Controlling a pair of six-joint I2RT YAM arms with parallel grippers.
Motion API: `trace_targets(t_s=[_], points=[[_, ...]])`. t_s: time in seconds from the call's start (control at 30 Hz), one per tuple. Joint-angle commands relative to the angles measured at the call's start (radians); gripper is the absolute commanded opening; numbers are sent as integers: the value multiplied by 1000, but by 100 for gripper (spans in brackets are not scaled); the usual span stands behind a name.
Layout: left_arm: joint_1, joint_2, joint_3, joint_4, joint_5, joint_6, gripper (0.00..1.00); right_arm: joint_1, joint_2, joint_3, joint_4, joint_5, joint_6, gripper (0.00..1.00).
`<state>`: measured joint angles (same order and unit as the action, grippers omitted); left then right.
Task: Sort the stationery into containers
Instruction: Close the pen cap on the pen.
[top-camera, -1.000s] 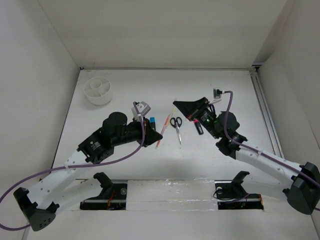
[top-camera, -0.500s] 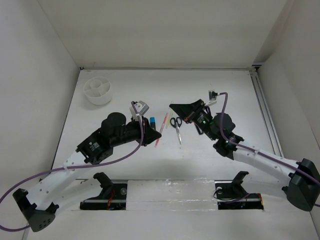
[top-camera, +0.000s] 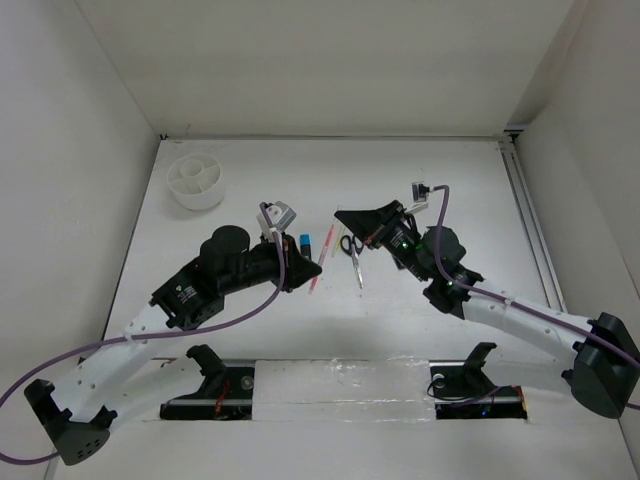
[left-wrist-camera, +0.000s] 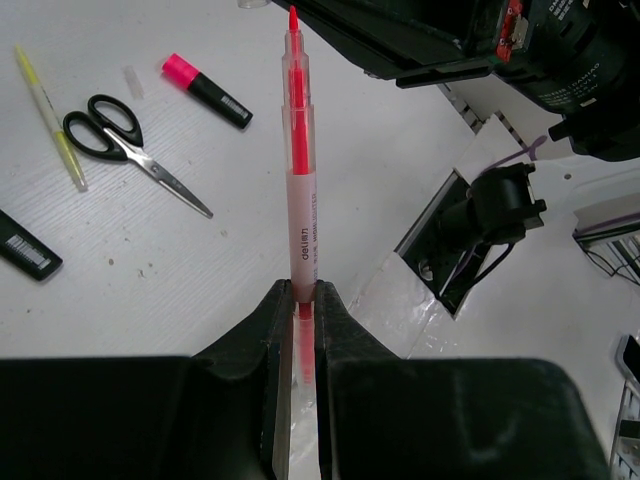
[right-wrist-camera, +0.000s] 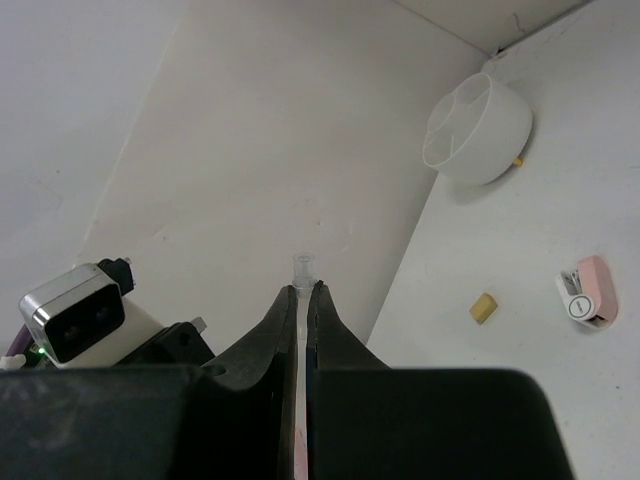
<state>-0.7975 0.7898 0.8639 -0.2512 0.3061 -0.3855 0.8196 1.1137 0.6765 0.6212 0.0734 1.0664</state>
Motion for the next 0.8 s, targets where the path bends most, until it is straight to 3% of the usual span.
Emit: trace_targets(t_s=[0.0,0.77], points=[[-2,-8,1,36,-1,5,0,9,-6,14,83,2,1,0],[-2,20,11,27,18,5,0,9,-25,34,92,-7,1,0]])
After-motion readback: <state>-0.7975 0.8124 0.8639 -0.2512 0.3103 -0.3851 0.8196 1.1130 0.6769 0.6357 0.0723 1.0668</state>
